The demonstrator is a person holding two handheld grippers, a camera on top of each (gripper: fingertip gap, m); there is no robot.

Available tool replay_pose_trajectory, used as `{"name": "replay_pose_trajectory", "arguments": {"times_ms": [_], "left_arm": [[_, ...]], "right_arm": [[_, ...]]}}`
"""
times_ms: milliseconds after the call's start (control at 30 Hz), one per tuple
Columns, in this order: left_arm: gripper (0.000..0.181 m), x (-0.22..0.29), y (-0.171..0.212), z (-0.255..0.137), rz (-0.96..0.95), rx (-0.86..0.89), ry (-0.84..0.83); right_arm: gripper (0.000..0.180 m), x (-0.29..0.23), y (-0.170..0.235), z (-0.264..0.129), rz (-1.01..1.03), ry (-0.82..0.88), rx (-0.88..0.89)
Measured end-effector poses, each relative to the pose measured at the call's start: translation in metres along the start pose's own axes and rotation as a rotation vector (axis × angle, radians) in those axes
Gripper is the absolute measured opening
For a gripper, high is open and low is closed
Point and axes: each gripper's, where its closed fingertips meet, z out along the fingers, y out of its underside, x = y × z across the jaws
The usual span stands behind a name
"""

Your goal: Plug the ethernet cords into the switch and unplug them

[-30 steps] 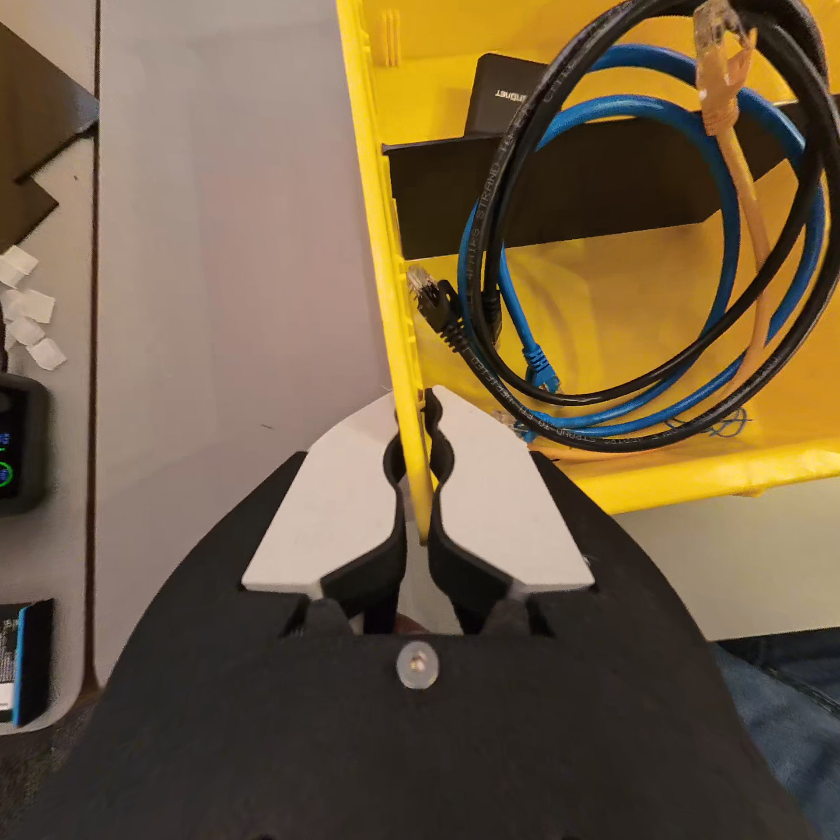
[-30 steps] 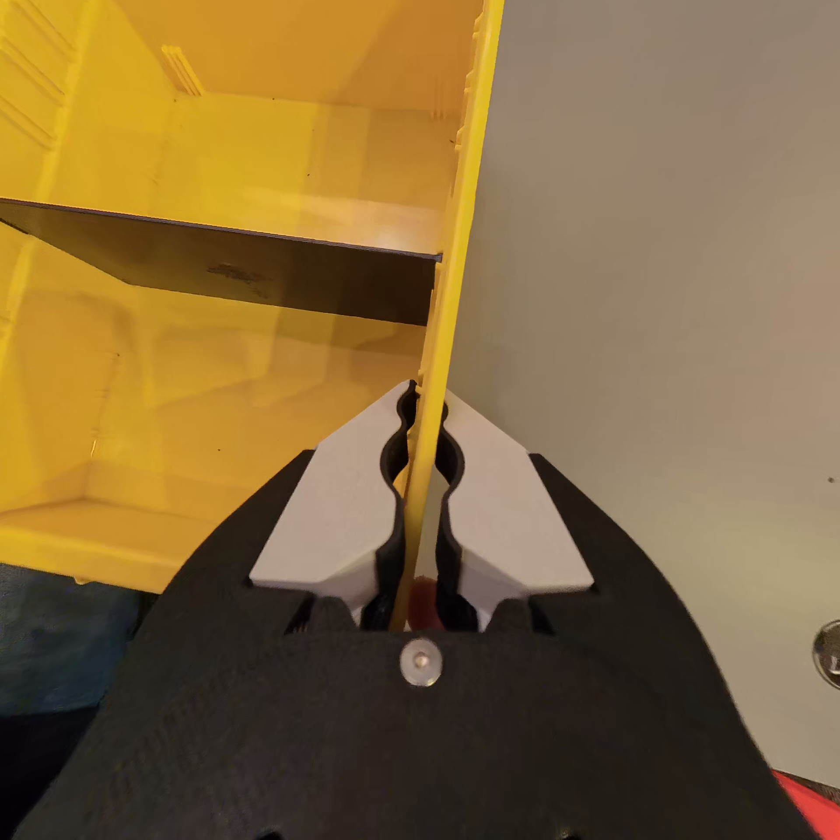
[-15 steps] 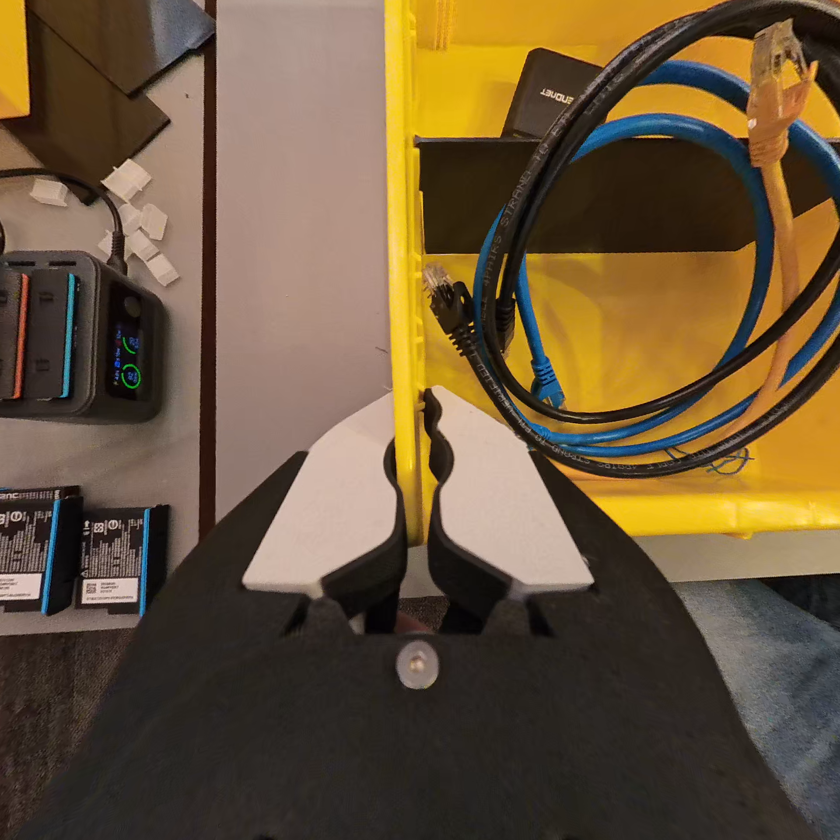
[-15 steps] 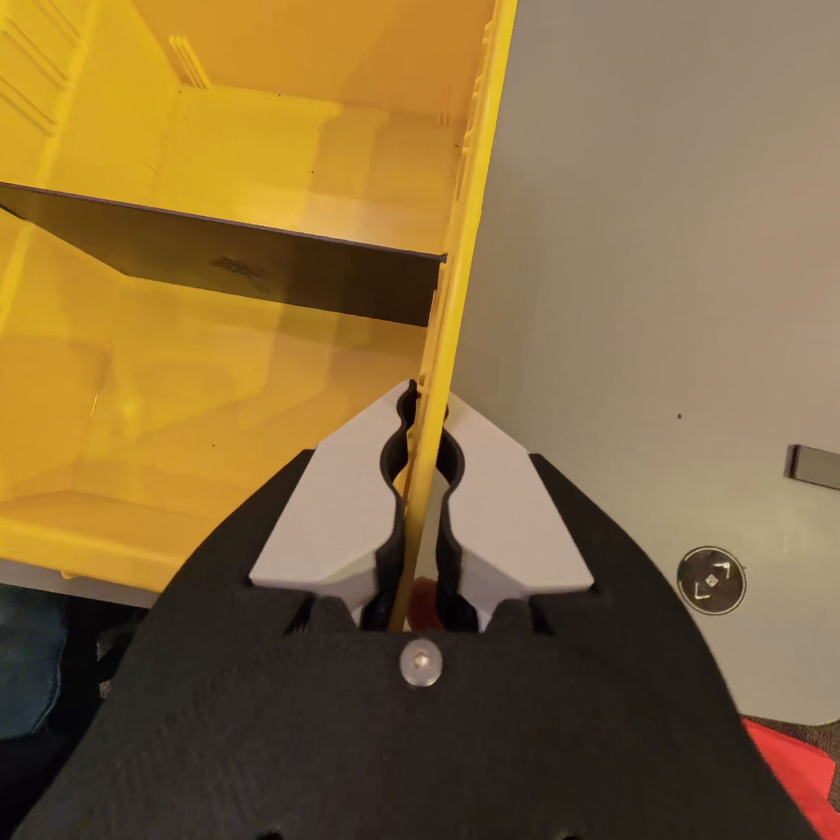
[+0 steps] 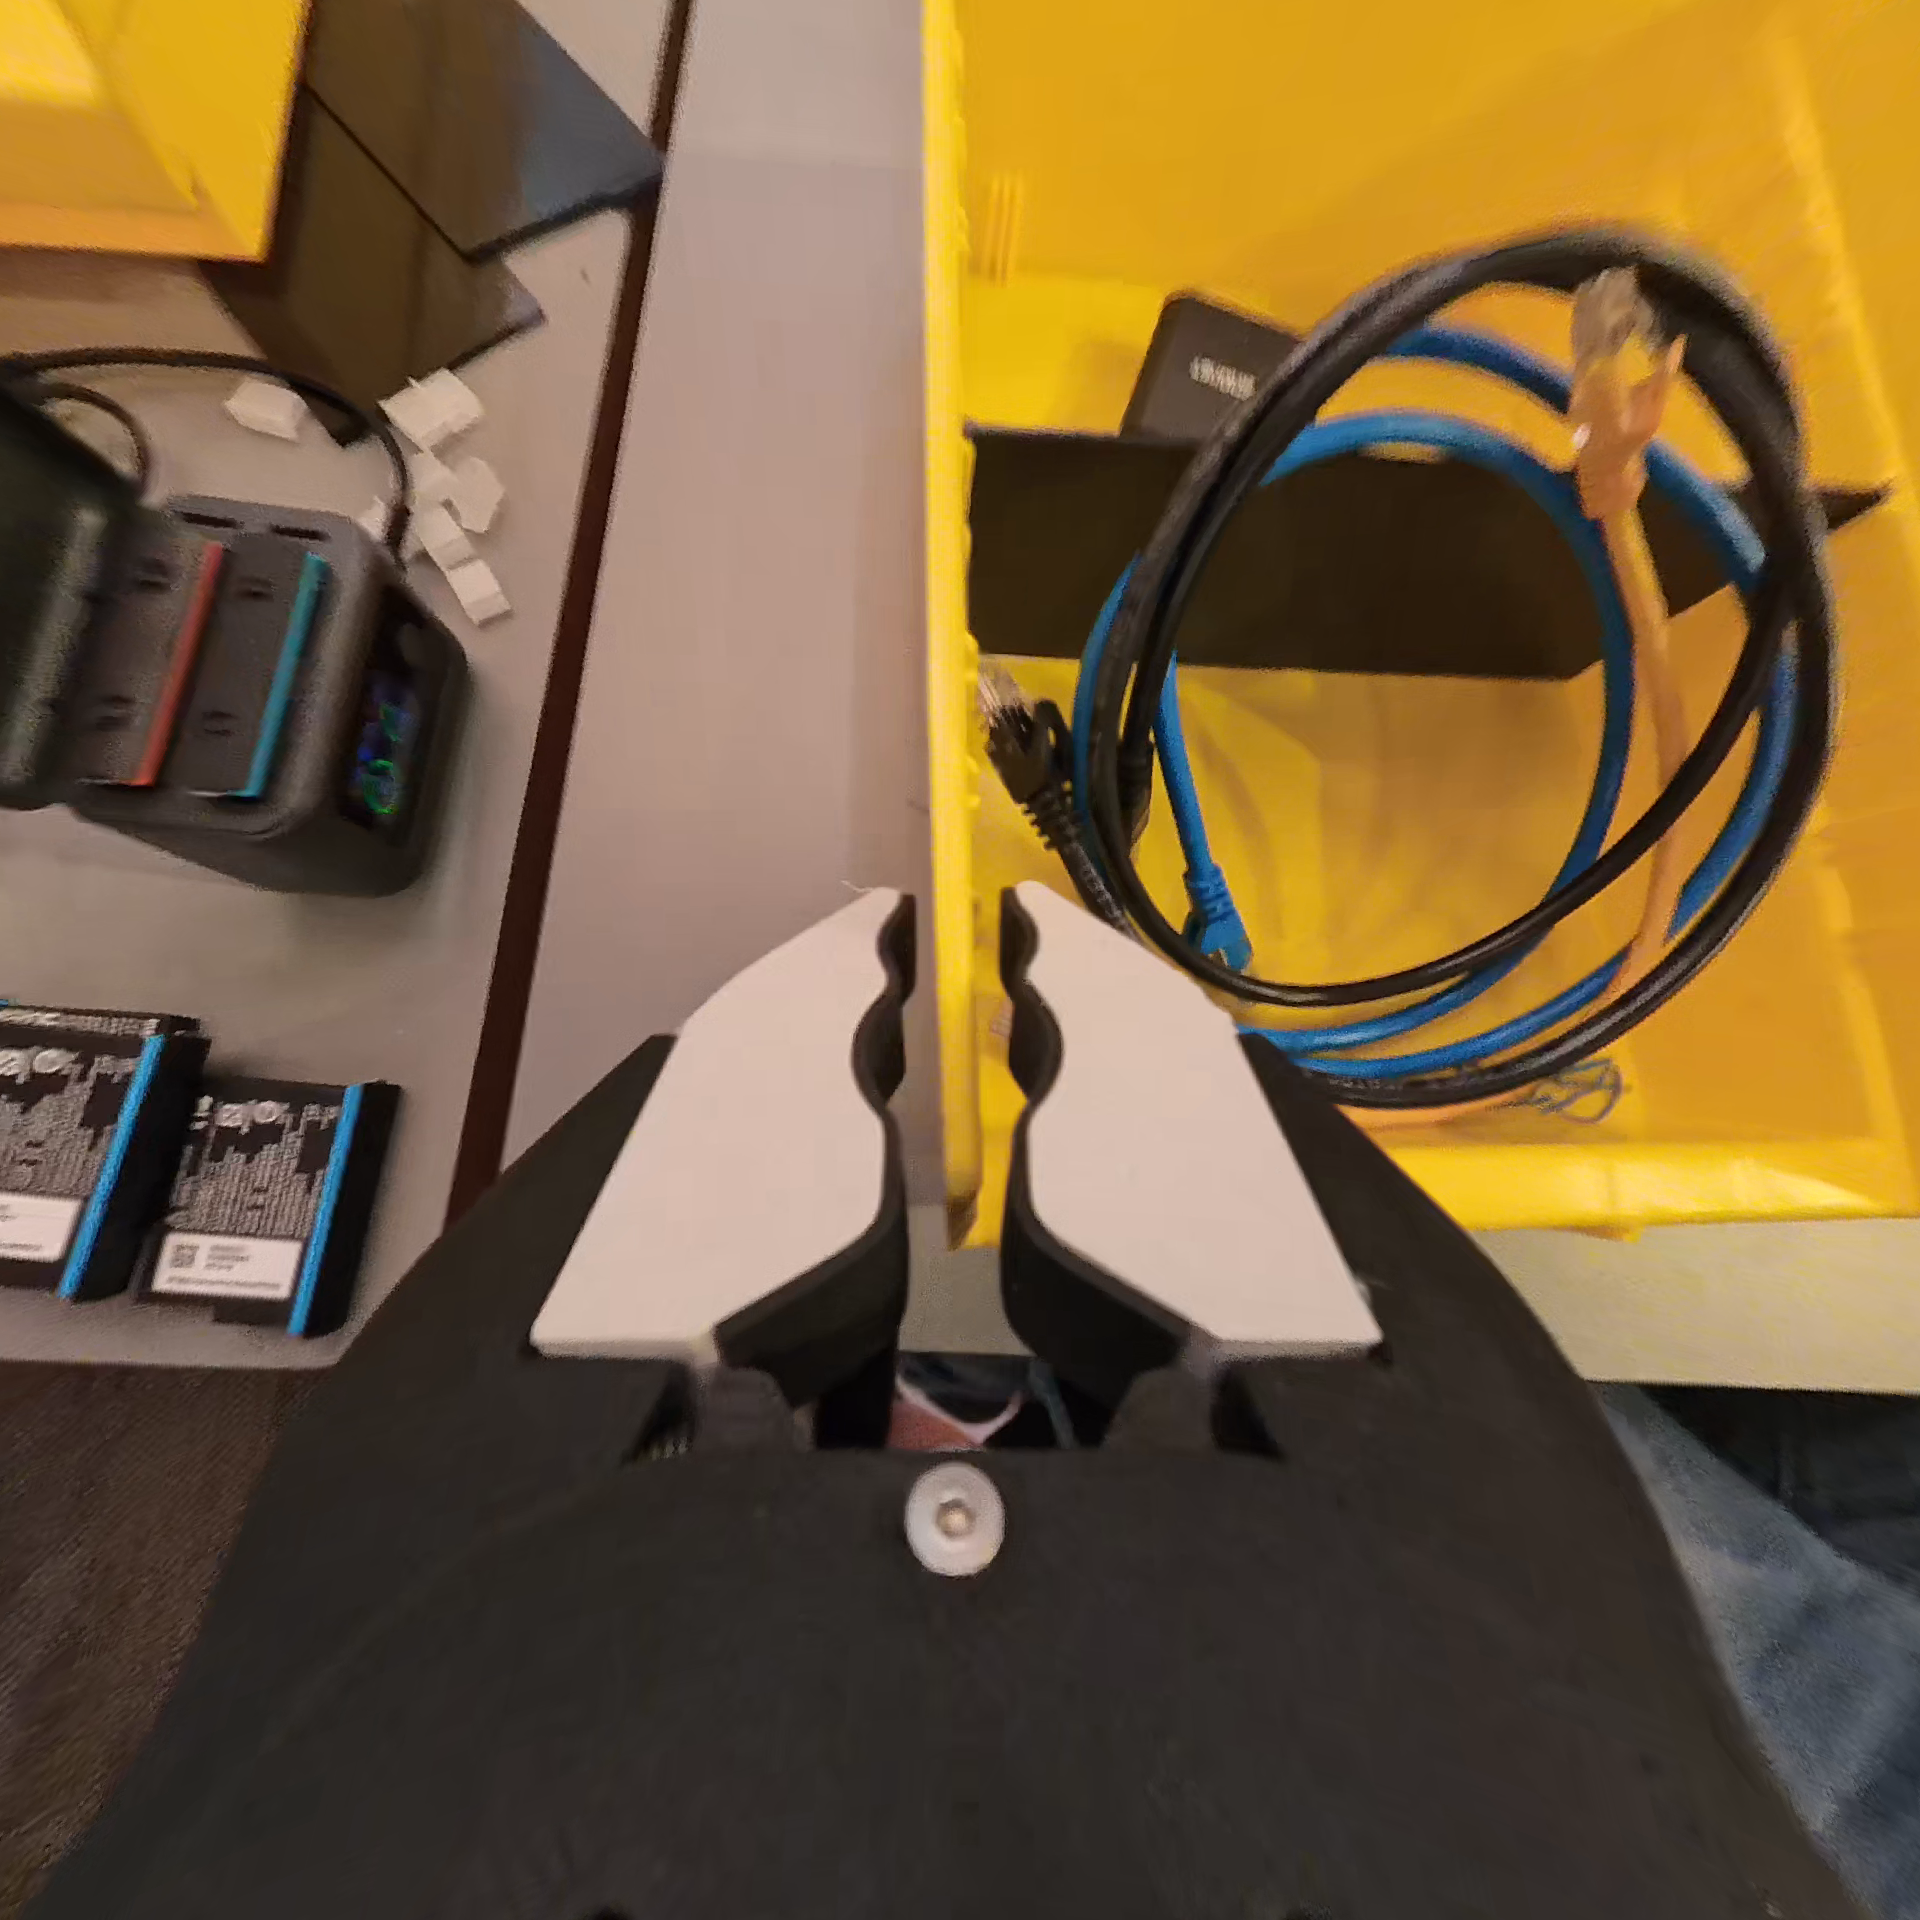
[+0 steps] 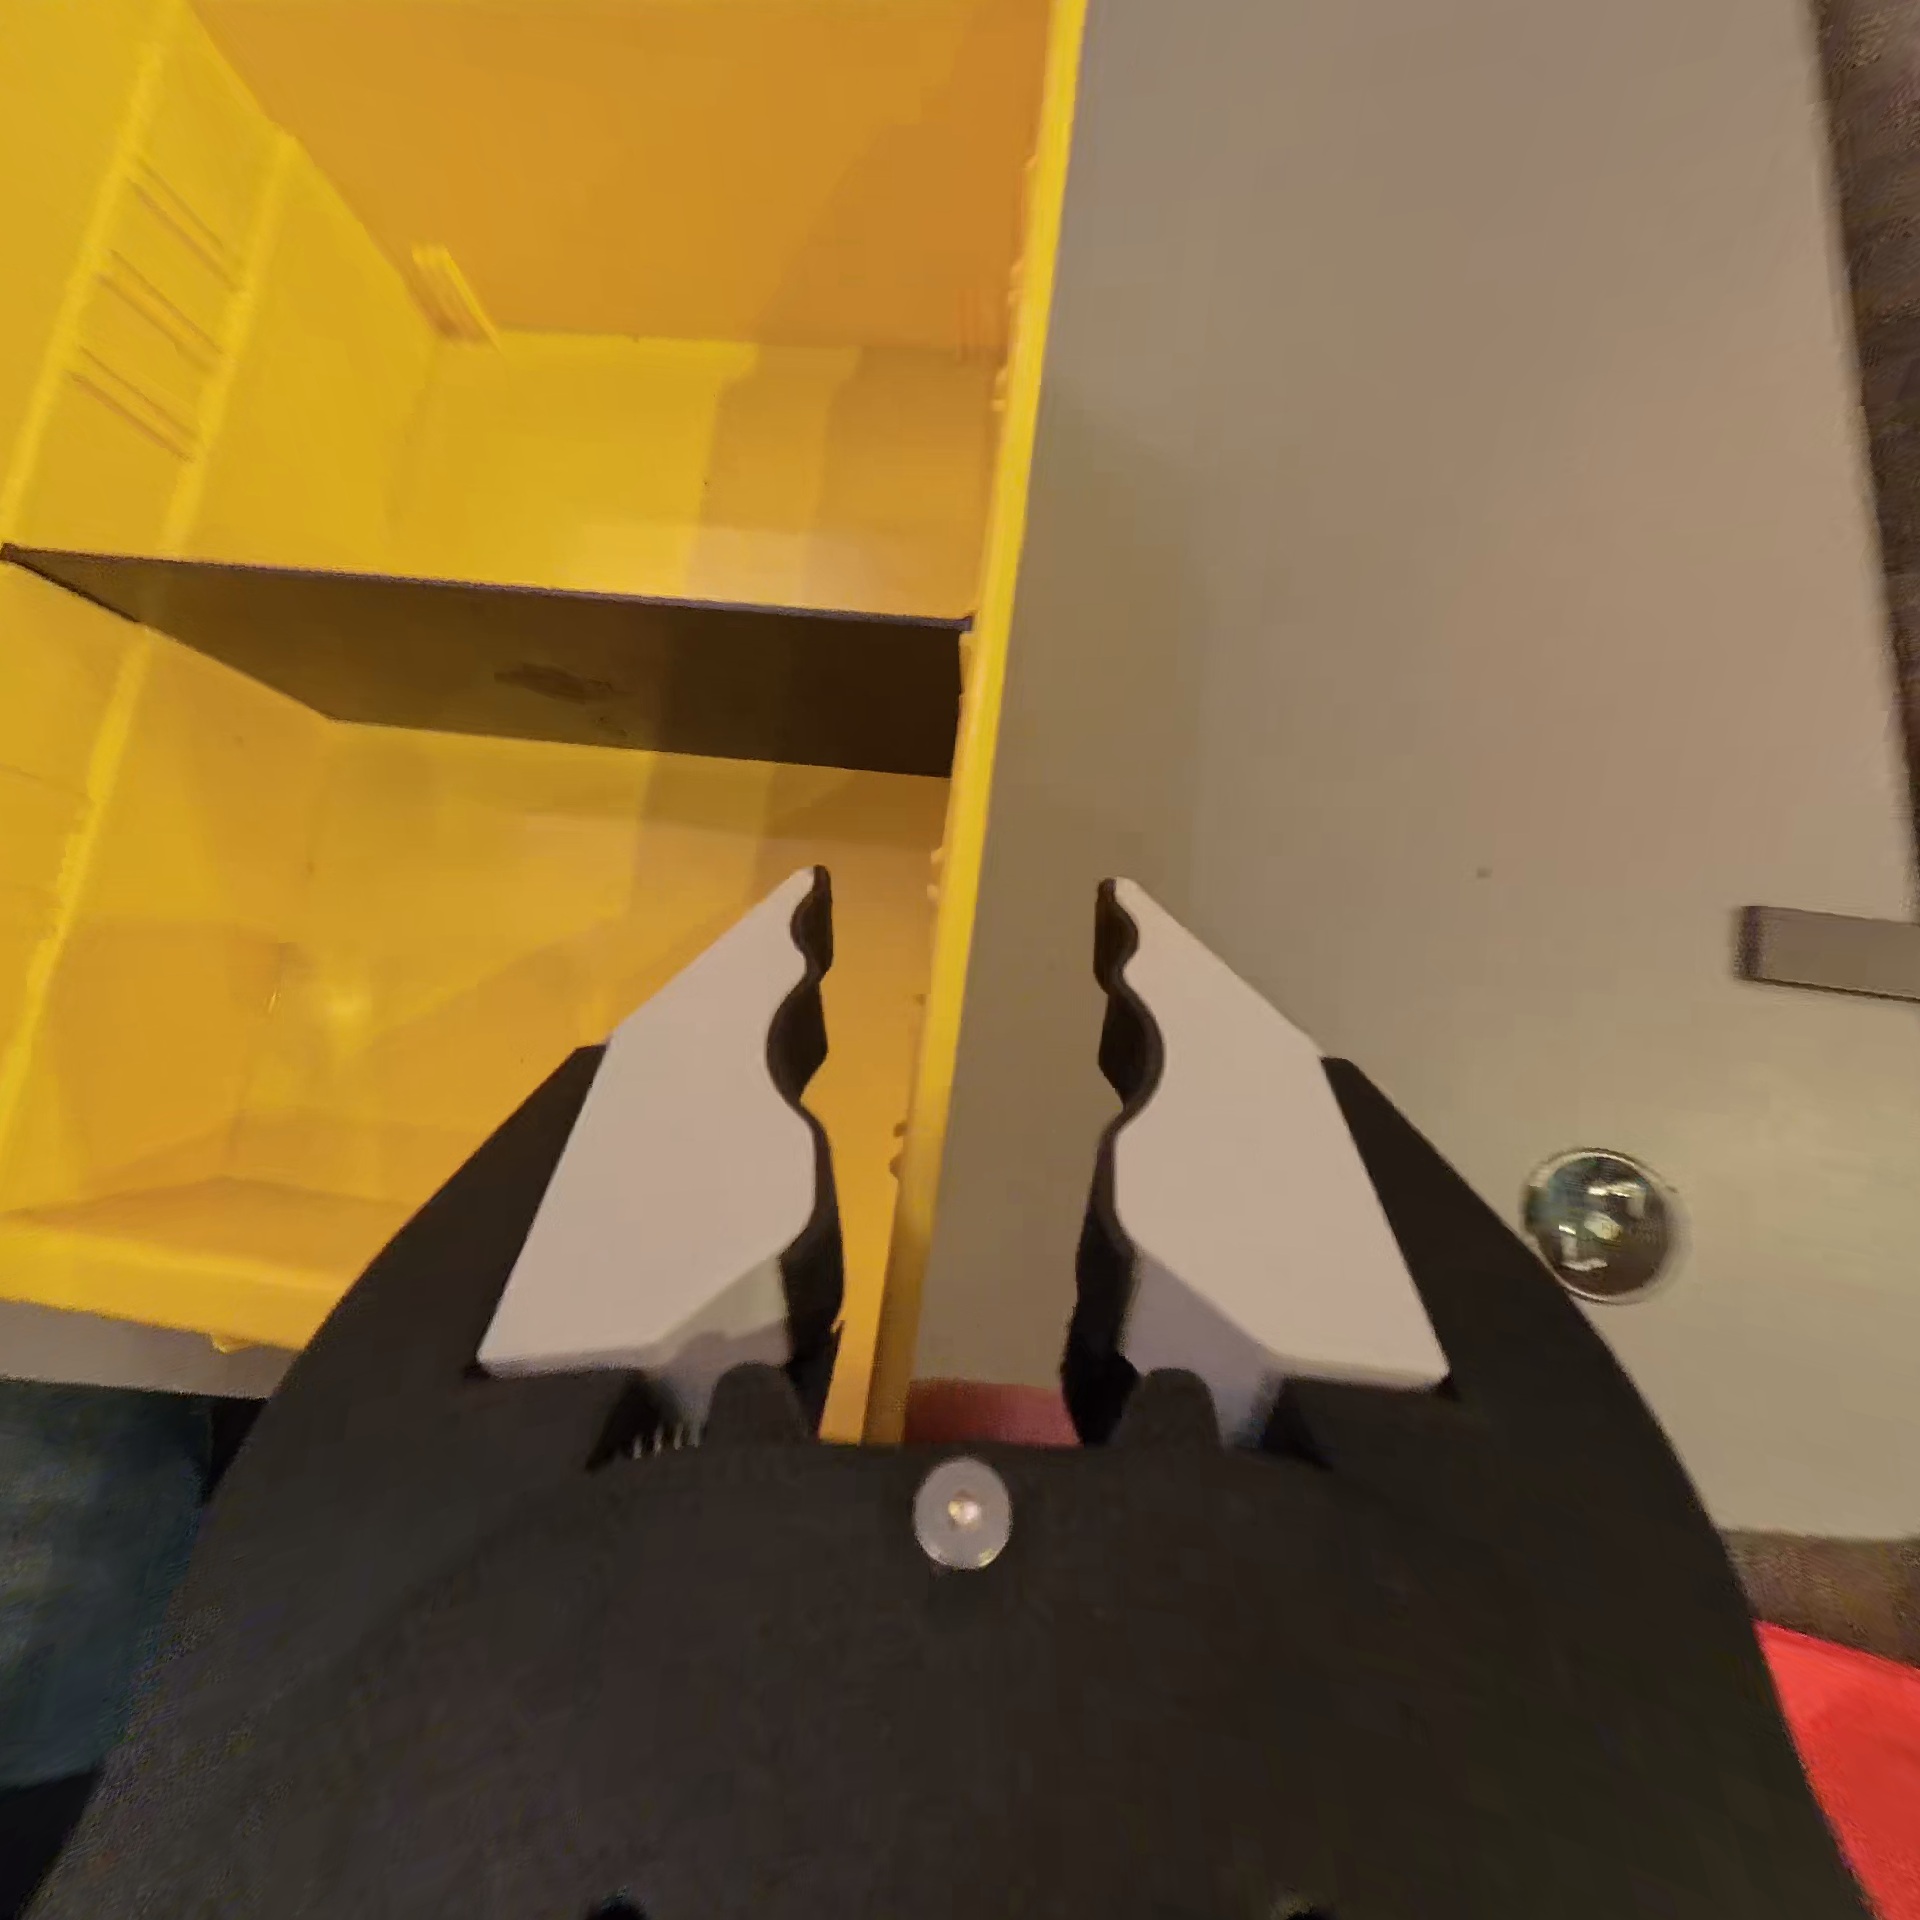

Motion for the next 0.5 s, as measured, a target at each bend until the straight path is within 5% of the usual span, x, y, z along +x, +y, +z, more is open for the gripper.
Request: {"name": "replay_pose_trajectory", "arguments": {"times_ms": [33, 233, 367, 500], "left_arm": [[0.018, -0.002, -0.006, -0.008, -0.008, 0.035, -0.007], [0.06, 0.039, -0.068, -0.076, 0.093, 0.296, 0.098], [0.073, 0.149, -0.092, -0.101, 0.269, 0.373, 0.305], [0.099, 0.29, -0.065, -0.079, 0.406, 0.277, 0.586]], "right_arm": [[0.053, 0.004, -0.006, -0.008, -0.014, 0.036, 0.034], [0.071, -0.025, -0.062, -0.084, -0.246, 0.194, 0.267], [0.077, -0.145, -0.086, -0.097, -0.449, -0.086, 0.347], [0.099, -0.271, -0.072, -0.062, -0.633, -0.351, 0.304]]}}
